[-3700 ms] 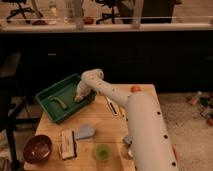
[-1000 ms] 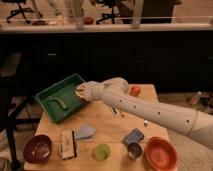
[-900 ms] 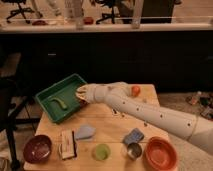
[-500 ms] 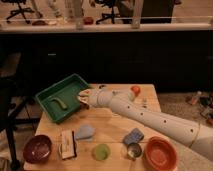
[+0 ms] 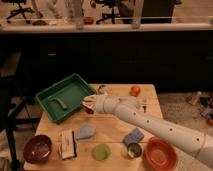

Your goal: Place grapes in table surface

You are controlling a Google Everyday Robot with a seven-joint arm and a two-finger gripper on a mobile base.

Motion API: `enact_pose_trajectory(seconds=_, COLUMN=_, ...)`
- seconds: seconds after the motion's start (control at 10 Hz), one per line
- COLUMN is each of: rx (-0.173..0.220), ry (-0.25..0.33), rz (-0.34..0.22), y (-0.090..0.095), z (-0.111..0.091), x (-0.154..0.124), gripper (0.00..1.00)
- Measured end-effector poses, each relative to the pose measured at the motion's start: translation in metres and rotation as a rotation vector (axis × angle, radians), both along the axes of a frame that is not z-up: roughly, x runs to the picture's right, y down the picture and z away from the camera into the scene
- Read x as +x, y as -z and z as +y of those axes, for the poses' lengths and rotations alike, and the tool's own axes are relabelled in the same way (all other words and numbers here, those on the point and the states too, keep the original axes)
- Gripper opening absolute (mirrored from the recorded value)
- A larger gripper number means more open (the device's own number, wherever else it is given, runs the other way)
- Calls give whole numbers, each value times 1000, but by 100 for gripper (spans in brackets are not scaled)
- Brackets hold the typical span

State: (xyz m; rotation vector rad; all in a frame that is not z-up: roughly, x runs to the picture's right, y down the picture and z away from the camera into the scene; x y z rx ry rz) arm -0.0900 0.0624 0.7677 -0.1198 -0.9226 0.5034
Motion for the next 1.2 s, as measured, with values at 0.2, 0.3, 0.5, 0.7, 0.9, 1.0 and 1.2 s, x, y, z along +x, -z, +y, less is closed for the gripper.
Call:
enact_pose_trajectory(seconds=0.2, rx=-18, ry=-34, rz=-21, y=-5, z=10, x=9, gripper=0)
enact_pose_trajectory(seconds=0.3, rx=-21, ry=-55, rz=-49, y=-8, z=15, x=11, gripper=0)
enact_pose_trajectory(seconds=0.5, rx=-31, ry=-108, rz=-88, y=-14, z=22, x=23, gripper=0)
enact_pose_trajectory(seconds=0.7, rx=-35, ry=-124, rz=-104, y=-16, z=25, x=26, gripper=7)
enact_pose_trajectory(seconds=0.9, rx=-34, ry=-122, rz=-106, y=-15, z=25, x=24, gripper=25)
enact_pose_trajectory(seconds=1.0, rx=-35, ry=-123, rz=-105, y=-16, z=25, x=25, gripper=37)
enact_pose_trajectory(seconds=1.2, rx=-35, ry=-123, rz=-106, y=-16, z=25, x=25, gripper=56)
